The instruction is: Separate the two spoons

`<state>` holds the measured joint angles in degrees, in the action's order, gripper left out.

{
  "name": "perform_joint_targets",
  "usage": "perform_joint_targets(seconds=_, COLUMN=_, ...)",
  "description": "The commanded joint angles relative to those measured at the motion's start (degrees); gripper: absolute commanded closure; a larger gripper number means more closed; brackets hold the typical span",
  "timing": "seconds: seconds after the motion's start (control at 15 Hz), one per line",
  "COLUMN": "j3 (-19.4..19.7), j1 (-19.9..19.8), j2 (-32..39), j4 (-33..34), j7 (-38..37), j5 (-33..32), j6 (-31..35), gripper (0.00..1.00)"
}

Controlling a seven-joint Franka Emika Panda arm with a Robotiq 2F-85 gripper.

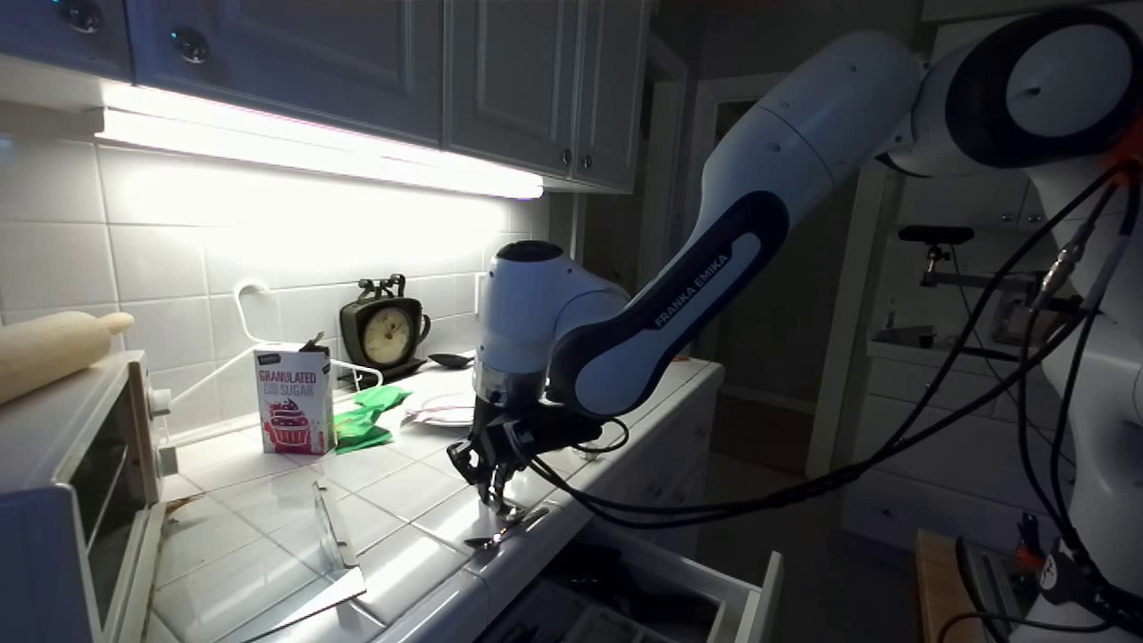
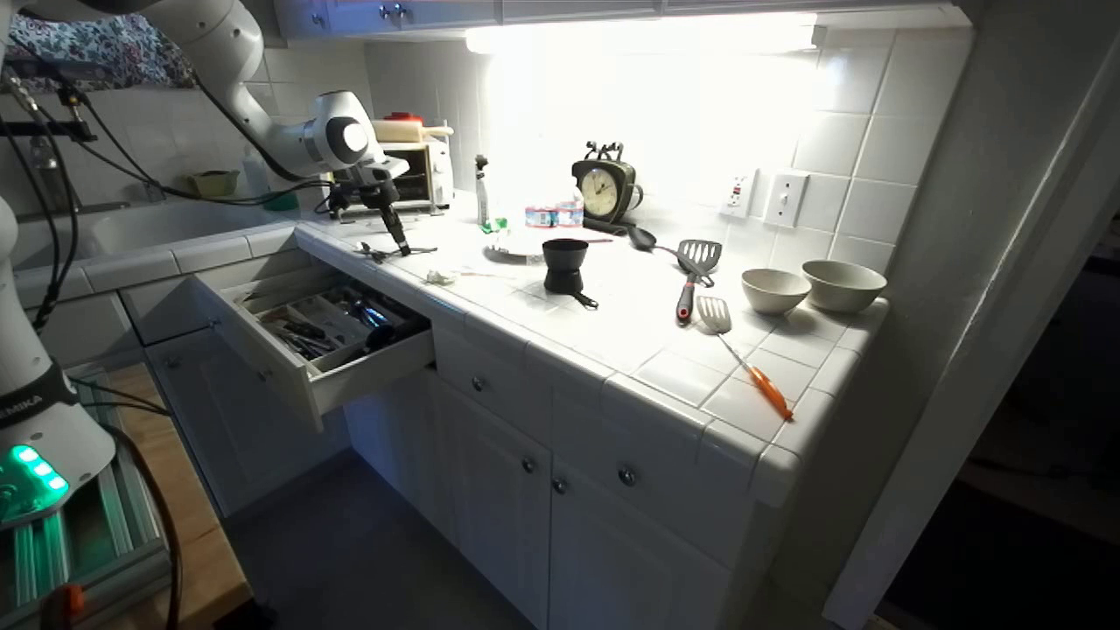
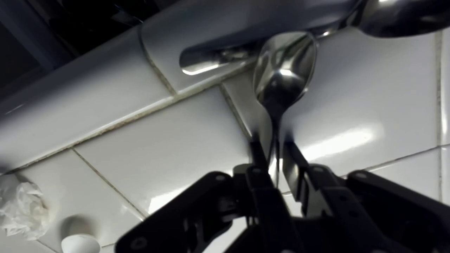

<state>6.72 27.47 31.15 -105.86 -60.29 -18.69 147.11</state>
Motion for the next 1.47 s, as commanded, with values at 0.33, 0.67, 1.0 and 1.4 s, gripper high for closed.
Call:
perform_joint_targets(seconds=0.33, j3=0.28, j1=0.57, j2=0.71, j4=1.32, j7=-2.27, j5=-2.44, j6=-1.22, gripper=0.82)
perform_joint_targets(seconds=0.67, j3=0.20, j1=0.54, j2=0.56, j4=1.23, j7=-2.17, j5=-2.46, j6=-1.17, gripper=0.67)
perform_joint_targets(seconds=1.0, j3=0.10, j1=0.48, j2=0.30, j4=1.09, j7=-2.11, j5=-2.35, j6=-1.02, gripper=0.83)
perform_joint_targets(seconds=1.4, j3=0.02, j1=0.41, j2=0.02, j4=0.99, j7=-2.01, j5=-2.26, j6=-0.90, gripper=0.79)
